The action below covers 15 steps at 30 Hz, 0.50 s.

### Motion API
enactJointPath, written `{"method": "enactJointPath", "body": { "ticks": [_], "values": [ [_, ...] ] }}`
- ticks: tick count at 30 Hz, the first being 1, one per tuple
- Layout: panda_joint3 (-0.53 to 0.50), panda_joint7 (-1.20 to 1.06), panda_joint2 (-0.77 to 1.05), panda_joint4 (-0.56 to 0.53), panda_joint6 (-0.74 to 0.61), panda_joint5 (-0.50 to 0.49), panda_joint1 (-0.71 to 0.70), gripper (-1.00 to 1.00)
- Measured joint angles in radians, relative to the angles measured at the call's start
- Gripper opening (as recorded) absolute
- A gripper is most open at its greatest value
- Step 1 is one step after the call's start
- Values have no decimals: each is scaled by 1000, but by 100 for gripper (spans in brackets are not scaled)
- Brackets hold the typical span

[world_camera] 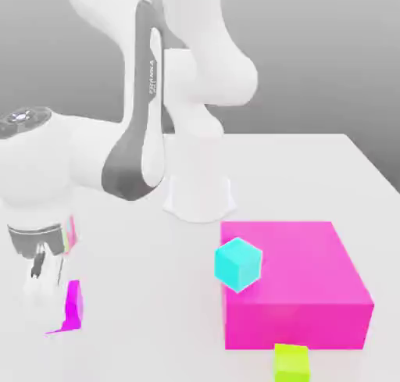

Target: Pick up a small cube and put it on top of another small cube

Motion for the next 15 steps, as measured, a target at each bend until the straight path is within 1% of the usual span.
{"method": "enactJointPath", "body": {
  "ticks": [7,9,11,12,15],
  "values": [
    [171,13,-28,25,-57,-59,184,-100],
    [203,36,14,50,-43,-104,247,-100],
    [193,76,99,75,9,-171,312,-100],
    [185,88,124,80,27,-189,329,100],
    [185,88,124,80,27,-189,329,100]
  ]
}}
